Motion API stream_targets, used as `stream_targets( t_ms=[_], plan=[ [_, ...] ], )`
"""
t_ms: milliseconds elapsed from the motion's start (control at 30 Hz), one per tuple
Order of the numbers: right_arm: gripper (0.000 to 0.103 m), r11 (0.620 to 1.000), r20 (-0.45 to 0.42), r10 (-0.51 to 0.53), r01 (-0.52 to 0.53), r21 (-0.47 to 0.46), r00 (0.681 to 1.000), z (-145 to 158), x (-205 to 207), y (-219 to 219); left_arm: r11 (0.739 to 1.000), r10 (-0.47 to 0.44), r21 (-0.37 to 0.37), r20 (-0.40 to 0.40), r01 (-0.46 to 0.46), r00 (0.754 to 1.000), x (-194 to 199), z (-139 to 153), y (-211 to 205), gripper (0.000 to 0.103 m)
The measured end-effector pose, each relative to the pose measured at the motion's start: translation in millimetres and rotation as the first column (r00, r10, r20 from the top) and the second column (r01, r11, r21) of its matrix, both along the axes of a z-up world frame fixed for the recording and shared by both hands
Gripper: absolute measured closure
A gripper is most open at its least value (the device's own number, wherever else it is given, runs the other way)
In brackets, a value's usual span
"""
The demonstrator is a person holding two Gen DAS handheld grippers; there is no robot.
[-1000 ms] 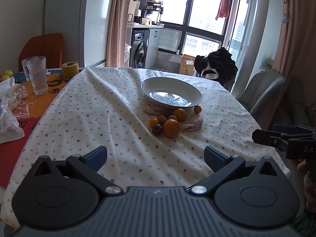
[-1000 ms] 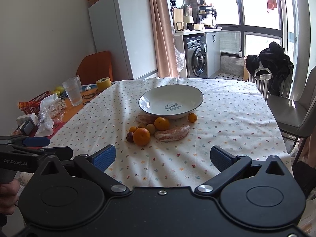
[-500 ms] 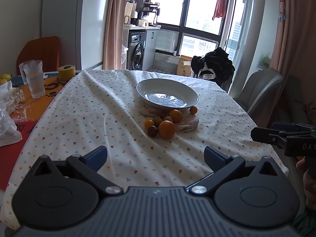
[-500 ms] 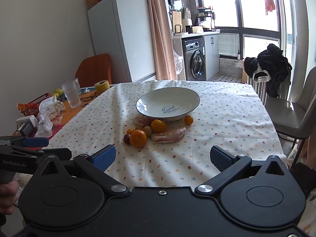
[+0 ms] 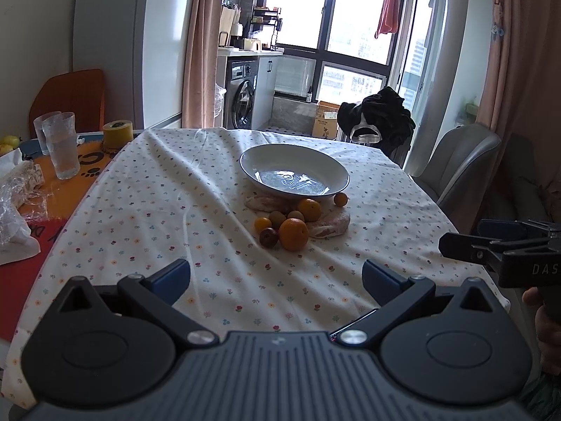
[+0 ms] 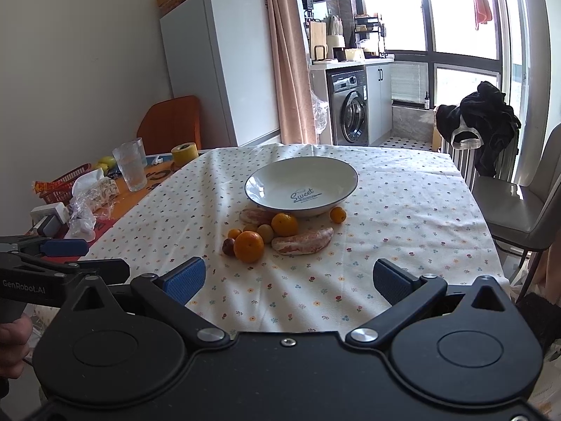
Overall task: Organize fruits
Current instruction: 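Move both tools toward the fruit pile beside the white bowl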
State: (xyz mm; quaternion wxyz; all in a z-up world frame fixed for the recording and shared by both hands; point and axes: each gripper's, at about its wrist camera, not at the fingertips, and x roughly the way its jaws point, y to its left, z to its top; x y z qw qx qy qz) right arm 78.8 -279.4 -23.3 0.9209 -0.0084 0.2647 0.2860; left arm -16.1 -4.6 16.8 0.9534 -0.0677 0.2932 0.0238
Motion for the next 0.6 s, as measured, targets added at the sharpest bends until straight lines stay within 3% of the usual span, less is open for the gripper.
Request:
stream_targets(
  t_ms=[600],
  plan=[
    [0.0, 1.0, 0.003, -0.002, 0.002, 0.002, 1.0, 1.9, -0.7, -7.1, 1.0, -0.017, 0.003, -0.007, 0.017, 1.0, 1.2, -3.9, -6.0, 0.0]
  ],
)
